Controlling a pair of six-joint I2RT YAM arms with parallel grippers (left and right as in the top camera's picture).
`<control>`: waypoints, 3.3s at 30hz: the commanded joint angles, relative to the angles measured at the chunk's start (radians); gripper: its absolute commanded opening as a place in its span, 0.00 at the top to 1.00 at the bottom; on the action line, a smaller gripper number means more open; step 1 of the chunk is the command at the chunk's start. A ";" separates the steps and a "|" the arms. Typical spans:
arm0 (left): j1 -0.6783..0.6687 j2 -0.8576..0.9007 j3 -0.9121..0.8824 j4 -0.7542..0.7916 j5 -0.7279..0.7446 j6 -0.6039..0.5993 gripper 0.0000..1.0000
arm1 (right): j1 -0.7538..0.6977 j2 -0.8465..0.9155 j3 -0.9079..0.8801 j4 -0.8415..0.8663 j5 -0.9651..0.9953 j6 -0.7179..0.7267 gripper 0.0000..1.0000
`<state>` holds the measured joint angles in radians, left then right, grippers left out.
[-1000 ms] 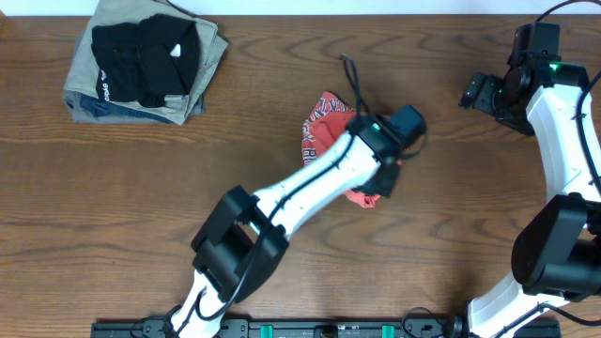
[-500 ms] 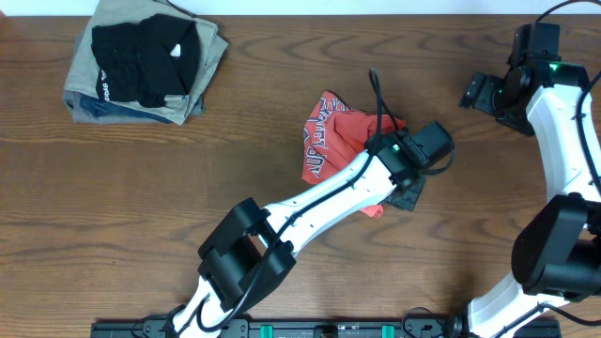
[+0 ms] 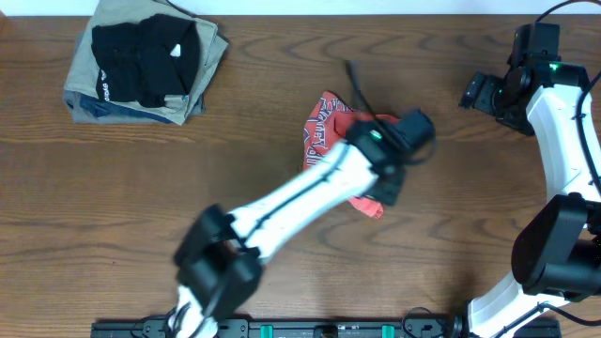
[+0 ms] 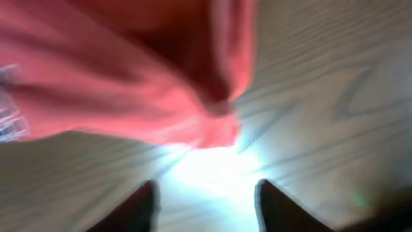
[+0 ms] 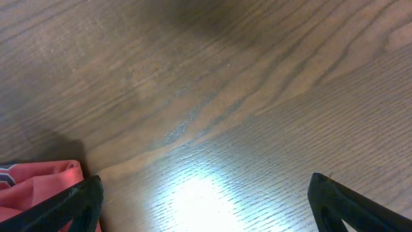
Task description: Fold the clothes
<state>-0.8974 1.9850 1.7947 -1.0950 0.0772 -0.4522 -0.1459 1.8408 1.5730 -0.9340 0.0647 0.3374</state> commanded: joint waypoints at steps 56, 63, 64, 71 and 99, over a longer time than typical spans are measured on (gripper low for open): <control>0.654 -0.123 -0.678 0.211 -0.193 -0.156 0.02 | 0.447 0.137 -0.003 0.084 0.040 -0.122 0.21; 0.654 -0.123 -0.678 0.219 -0.193 -0.156 0.02 | 0.417 0.142 -0.003 0.072 0.044 -0.214 0.20; 0.654 -0.123 -0.678 0.219 -0.192 -0.156 0.02 | 0.414 0.142 -0.004 0.068 0.044 -0.226 0.21; 0.654 -0.124 -0.678 0.222 -0.192 -0.156 0.02 | 0.397 0.142 -0.019 0.063 0.042 -0.276 0.21; 0.654 -0.124 -0.678 0.224 -0.192 -0.156 0.02 | 0.319 0.146 -0.026 0.012 -0.134 -0.548 0.29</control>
<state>-0.2440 1.8519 1.1229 -0.8696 -0.1112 -0.6025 0.1951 1.9816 1.5578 -0.9291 -0.0353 -0.1680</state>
